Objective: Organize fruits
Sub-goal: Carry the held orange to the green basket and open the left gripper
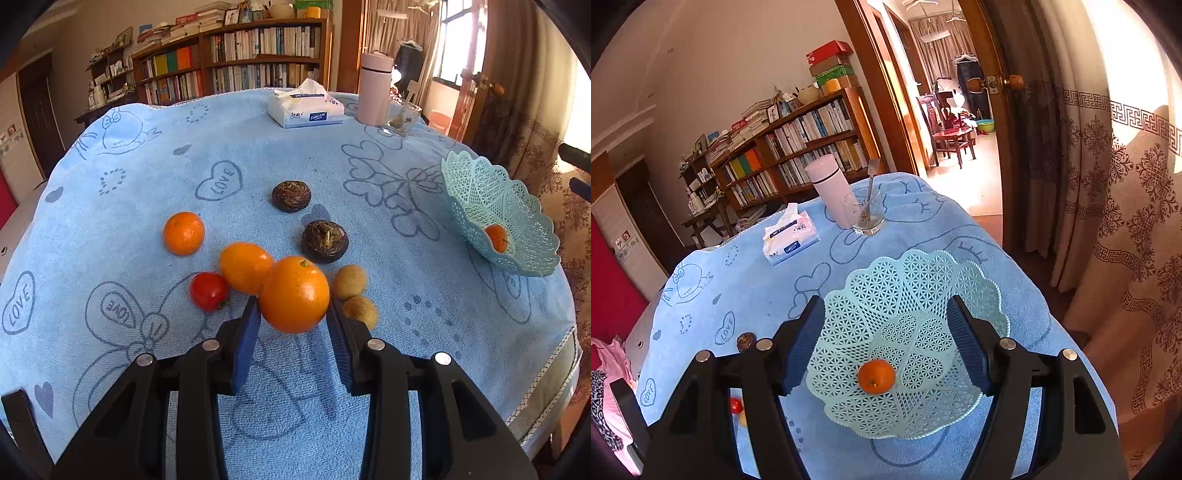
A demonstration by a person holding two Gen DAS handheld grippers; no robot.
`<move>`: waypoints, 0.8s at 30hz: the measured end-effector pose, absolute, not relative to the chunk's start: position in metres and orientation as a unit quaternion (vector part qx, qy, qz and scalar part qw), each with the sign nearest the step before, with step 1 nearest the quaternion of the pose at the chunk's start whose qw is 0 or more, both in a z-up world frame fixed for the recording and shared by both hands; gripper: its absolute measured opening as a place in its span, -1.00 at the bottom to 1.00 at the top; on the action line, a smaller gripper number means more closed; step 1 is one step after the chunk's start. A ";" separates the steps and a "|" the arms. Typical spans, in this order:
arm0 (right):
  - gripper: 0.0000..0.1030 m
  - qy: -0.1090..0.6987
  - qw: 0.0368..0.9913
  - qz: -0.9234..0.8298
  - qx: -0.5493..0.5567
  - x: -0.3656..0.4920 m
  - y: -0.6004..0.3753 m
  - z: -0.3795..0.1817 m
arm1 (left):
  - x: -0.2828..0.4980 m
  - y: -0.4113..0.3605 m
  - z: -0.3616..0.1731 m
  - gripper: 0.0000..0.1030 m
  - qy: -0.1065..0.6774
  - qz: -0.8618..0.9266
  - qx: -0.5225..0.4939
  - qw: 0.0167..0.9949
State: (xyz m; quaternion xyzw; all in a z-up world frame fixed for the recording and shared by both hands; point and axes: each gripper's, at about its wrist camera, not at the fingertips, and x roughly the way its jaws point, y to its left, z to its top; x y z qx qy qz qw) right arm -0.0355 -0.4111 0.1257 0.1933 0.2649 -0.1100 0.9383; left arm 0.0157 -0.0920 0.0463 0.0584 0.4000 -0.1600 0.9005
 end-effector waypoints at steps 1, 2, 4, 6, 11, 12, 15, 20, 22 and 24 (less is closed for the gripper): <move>0.36 0.262 0.939 -0.111 0.195 -0.037 -0.413 0.127 | 0.014 -0.098 0.052 -0.27 0.396 -0.167 0.061 0.901; 0.37 0.260 0.939 -0.113 0.197 -0.038 -0.415 0.129 | 0.013 -0.104 0.056 -0.27 0.393 -0.175 0.064 0.901; 0.45 0.254 0.938 -0.116 0.204 -0.041 -0.421 0.132 | 0.010 -0.120 0.064 -0.27 0.387 -0.192 0.072 0.899; 0.47 0.247 0.938 -0.121 0.210 -0.044 -0.428 0.135 | 0.010 -0.137 0.070 -0.27 0.385 -0.207 0.078 0.896; 0.49 0.234 0.936 -0.129 0.229 -0.050 -0.445 0.140 | 0.012 -0.179 0.081 -0.27 0.386 -0.250 0.085 0.884; 0.49 0.233 0.935 -0.130 0.234 -0.052 -0.448 0.141 | 0.013 -0.187 0.083 -0.27 0.386 -0.259 0.086 0.881; 0.50 0.229 0.931 -0.134 0.248 -0.055 -0.458 0.142 | 0.014 -0.213 0.088 -0.27 0.385 -0.279 0.091 0.875; 0.52 0.224 0.929 -0.134 0.263 -0.061 -0.466 0.144 | 0.022 -0.248 0.082 -0.27 0.398 -0.300 0.098 0.862; 0.53 0.222 0.929 -0.133 0.265 -0.061 -0.466 0.145 | 0.023 -0.258 0.080 -0.27 0.402 -0.306 0.101 0.857; 0.54 0.222 0.929 -0.130 0.265 -0.061 -0.467 0.146 | 0.024 -0.265 0.079 -0.27 0.401 -0.312 0.101 0.855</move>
